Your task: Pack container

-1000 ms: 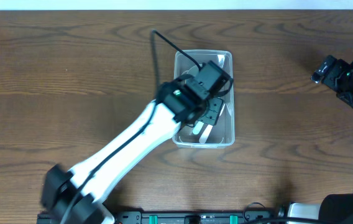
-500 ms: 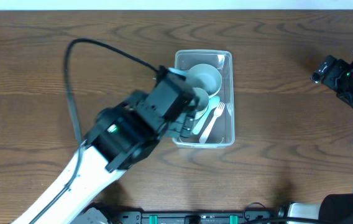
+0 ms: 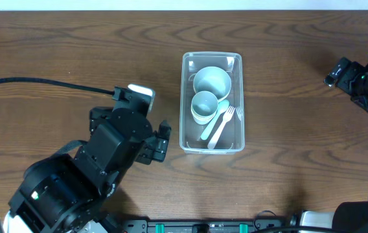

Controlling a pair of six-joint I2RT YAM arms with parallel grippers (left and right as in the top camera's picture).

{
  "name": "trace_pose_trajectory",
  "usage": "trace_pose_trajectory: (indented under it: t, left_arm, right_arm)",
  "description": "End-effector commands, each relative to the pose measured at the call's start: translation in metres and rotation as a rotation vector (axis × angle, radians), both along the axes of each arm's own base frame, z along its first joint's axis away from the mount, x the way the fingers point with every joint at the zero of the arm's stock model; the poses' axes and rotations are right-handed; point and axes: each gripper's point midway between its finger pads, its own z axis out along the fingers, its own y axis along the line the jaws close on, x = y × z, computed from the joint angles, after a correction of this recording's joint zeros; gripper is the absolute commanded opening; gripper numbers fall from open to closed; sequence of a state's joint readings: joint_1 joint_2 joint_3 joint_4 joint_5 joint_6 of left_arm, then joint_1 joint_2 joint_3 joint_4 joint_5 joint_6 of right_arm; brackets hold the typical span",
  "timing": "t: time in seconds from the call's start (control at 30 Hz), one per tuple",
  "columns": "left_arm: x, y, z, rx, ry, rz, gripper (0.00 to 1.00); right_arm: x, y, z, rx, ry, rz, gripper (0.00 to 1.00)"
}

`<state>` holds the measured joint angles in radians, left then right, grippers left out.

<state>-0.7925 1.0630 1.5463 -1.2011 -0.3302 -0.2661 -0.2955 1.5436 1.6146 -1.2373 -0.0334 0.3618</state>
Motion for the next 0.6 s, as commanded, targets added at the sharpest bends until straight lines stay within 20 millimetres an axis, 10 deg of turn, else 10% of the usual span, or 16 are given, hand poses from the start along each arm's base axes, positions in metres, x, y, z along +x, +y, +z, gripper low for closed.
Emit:
trace_pose_trajectory:
  t: [0.0, 0.57]
  left_arm:
    - [0.002, 0.004, 0.004, 0.037, -0.025, -0.007, 0.98]
    - [0.014, 0.060, -0.012, -0.045, -0.113, 0.093, 0.98]
  right_arm:
    - [-0.001, -0.001, 0.000, -0.003, 0.003, 0.006, 0.99]
    - [-0.001, -0.001, 0.000, -0.004, 0.003, 0.006, 0.99]
